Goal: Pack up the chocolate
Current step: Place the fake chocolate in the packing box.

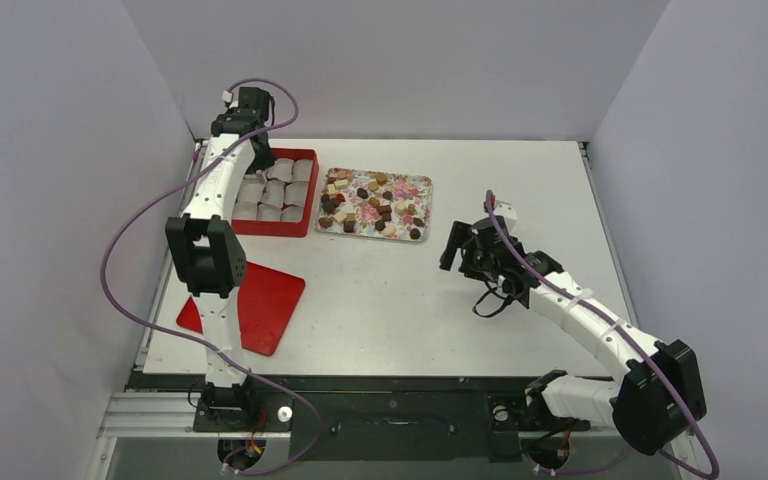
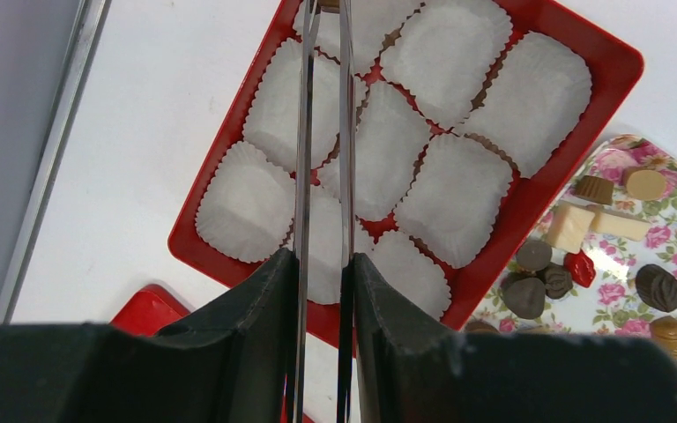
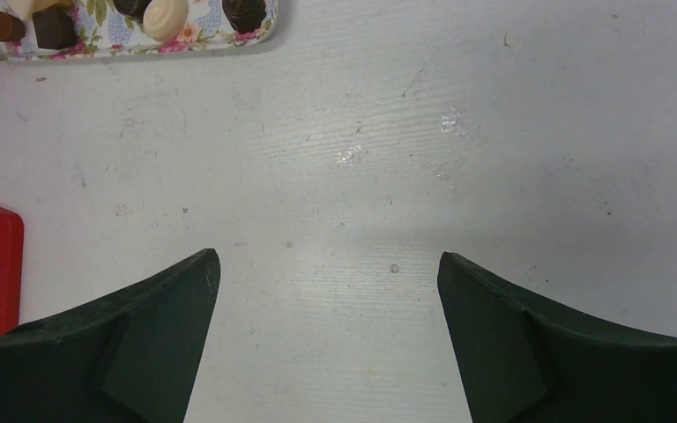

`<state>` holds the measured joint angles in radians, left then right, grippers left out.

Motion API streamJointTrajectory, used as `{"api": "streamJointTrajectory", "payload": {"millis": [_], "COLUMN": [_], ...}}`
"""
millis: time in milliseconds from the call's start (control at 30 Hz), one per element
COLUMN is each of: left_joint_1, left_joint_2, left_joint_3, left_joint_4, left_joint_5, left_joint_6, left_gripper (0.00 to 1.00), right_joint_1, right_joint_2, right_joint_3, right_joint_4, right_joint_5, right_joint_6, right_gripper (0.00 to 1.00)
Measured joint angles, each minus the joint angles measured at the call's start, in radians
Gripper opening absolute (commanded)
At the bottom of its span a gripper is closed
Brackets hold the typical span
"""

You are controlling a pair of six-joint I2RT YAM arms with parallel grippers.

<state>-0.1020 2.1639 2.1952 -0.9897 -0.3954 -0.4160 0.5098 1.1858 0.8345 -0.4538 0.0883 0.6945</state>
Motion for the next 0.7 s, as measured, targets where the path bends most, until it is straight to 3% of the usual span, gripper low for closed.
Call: {"api": "streamJointTrajectory", "payload": {"millis": [300, 700], "left_joint_1": [0.009, 0.01], "left_joint_2": [0.032, 0.033], "left_joint_3": [-0.003, -0.02], "left_joint_4": [0.006, 0.022], "left_joint_5": [0.031, 0.033], "left_joint_6": [0.013, 0.023], "left_gripper": [0.16, 0.33], "right_joint_1": [0.0, 0.0], "right_joint_2": [0.031, 0.039], "right_joint_3": [0.002, 0.002], "right_joint_4": [0.02, 0.028], "right_joint_5": [-0.007, -0.008], "right_joint_6": [0.001, 0.001], "right_gripper": [0.89, 0.89]}}
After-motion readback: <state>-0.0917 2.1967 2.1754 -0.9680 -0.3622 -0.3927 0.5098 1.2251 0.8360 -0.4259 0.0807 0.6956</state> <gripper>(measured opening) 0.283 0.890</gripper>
